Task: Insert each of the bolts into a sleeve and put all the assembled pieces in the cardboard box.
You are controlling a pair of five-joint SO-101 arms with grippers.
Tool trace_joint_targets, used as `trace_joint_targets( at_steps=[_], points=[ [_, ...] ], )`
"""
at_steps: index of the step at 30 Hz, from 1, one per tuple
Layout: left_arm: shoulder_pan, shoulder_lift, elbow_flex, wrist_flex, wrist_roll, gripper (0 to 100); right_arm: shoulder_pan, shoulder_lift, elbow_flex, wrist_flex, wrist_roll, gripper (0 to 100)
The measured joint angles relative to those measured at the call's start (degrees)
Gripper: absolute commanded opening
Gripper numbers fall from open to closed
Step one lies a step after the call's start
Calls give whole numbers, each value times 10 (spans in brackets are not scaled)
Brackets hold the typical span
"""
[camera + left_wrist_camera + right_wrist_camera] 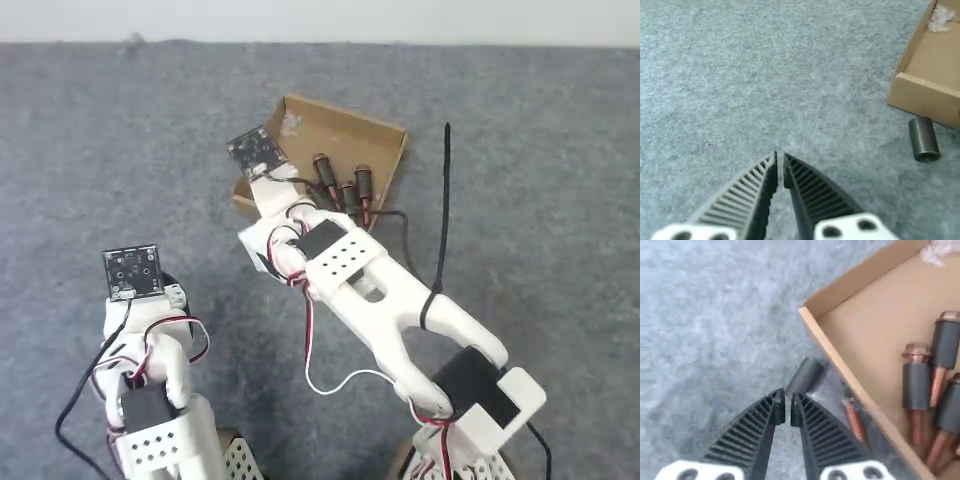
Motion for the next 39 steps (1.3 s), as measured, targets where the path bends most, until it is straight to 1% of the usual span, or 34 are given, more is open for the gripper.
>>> trace_joint_targets(
  at_steps=[3,7,10,12,13,15,19,23,28,32,34,36,38,39],
  points=[
    [6,60,-19,-32,0,19,0,56,-25,0,-25,6],
    [7,213,-64,-101,0,19,-1,124,-67,0,-38,16],
    [7,343,-104,-155,0,19,-1,149,-88,0,-40,113],
    [7,425,-131,-177,0,19,-1,150,-94,0,-42,174],
    [7,462,-143,-181,0,19,-1,150,-96,0,-42,187],
    [7,515,-164,-185,0,19,-1,150,-98,0,-42,180],
    [7,535,-174,-190,0,19,-1,154,-98,-18,-43,145],
    [7,535,-175,-190,0,19,-1,186,-108,-25,-43,144],
    [7,535,-175,-190,0,19,-2,247,-161,-25,-48,143],
    [7,535,-175,-190,0,19,-2,266,-187,-23,-55,139],
    [7,535,-175,-190,0,19,-2,267,-193,-14,-55,96],
    [7,535,-175,-190,0,19,-2,267,-199,-3,-55,2],
    [7,535,-175,-190,0,19,2,267,-202,8,-55,24],
    [7,535,-175,-190,0,19,3,267,-203,11,-55,14]
  ],
)
